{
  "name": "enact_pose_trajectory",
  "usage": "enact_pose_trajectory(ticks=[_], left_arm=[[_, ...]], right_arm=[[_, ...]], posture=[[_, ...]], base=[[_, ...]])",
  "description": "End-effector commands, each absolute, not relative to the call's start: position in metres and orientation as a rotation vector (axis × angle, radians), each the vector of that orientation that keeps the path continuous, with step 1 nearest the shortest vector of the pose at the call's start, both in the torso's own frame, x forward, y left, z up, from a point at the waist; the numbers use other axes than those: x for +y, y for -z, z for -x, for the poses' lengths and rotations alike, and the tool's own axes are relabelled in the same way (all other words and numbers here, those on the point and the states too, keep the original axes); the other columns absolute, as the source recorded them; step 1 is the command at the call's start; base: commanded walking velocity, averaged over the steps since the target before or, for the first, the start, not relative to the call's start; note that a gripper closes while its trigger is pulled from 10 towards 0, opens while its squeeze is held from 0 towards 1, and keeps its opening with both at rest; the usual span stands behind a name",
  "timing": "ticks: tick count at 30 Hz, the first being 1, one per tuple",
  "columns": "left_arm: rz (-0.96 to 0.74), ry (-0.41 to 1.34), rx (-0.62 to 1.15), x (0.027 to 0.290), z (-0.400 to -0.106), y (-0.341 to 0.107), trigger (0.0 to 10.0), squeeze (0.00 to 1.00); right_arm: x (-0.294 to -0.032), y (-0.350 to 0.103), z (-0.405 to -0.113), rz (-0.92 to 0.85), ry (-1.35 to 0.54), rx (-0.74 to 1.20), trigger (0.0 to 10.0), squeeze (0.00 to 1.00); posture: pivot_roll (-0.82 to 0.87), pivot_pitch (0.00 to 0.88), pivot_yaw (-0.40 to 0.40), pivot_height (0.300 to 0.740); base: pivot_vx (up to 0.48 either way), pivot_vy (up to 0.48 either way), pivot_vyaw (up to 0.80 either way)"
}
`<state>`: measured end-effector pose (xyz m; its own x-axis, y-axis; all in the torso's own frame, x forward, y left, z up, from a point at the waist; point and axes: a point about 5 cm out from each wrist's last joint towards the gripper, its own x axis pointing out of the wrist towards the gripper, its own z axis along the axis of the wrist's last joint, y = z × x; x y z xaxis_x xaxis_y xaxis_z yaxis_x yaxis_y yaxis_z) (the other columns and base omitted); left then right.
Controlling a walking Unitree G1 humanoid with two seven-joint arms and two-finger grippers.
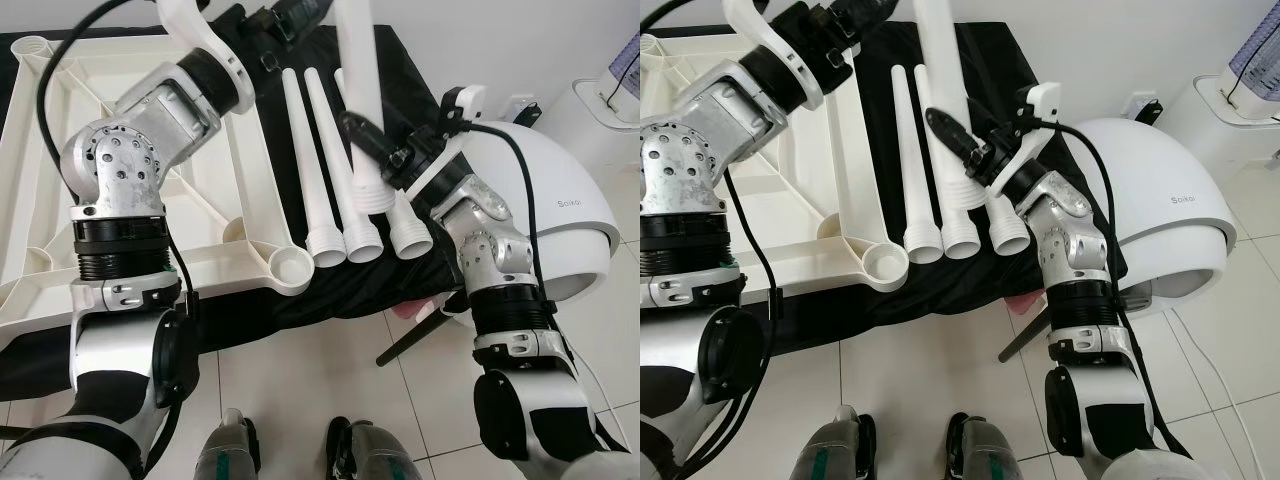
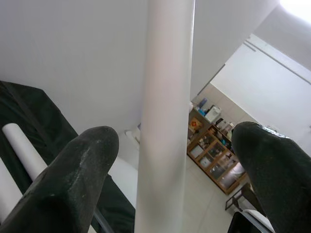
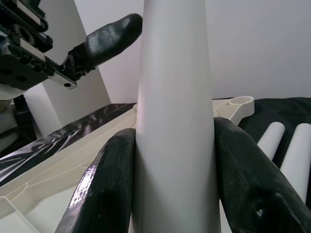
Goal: Building children table
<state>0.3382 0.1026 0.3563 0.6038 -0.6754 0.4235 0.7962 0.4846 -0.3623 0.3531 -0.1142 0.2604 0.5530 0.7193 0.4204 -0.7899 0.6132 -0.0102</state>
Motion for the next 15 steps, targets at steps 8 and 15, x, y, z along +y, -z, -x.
enact_pose_trajectory(ticks=[8,15], left_arm=[[0.498,1.025,-0.185,0.083,-0.334,-0.355,10.0,0.0],[0.472,1.01,-0.151,0.081,-0.339,-0.355,10.0,0.0]], right_arm=[[-0.109,-0.267,-0.341,-0.154,-0.995,-0.464,10.0,0.0],[-0.107,-0.269,-0.335,-0.123,-1.05,-0.467,10.0,0.0]], posture=[[0.05,0.102,-0.035,0.74],[0.04,0.095,-0.03,0.74]], base=[[0.0,0.0,0.0],[0.0,0.0,0.0]])
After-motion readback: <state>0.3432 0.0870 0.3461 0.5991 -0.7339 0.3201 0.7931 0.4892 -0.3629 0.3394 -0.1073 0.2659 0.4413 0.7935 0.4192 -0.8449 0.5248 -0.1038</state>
